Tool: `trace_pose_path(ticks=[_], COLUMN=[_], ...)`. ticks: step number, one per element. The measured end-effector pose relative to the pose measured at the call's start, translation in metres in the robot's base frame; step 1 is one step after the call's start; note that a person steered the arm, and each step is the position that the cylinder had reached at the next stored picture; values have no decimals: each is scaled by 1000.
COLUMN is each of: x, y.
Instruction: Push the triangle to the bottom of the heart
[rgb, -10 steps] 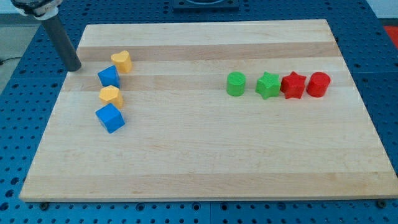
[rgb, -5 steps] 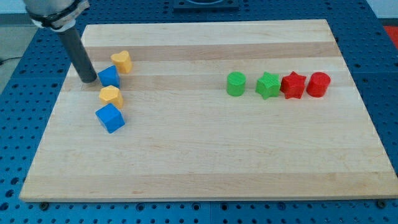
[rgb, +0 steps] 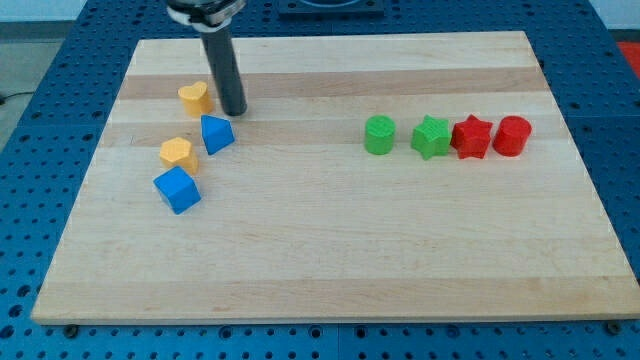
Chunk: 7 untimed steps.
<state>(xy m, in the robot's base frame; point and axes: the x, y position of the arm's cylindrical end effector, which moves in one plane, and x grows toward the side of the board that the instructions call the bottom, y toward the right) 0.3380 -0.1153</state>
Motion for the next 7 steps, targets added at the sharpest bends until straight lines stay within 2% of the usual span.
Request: trace_pose_path(ticks=[1,2,4,5,7], x=[26,68,67,67,63], y=[61,48,-47,-47,29])
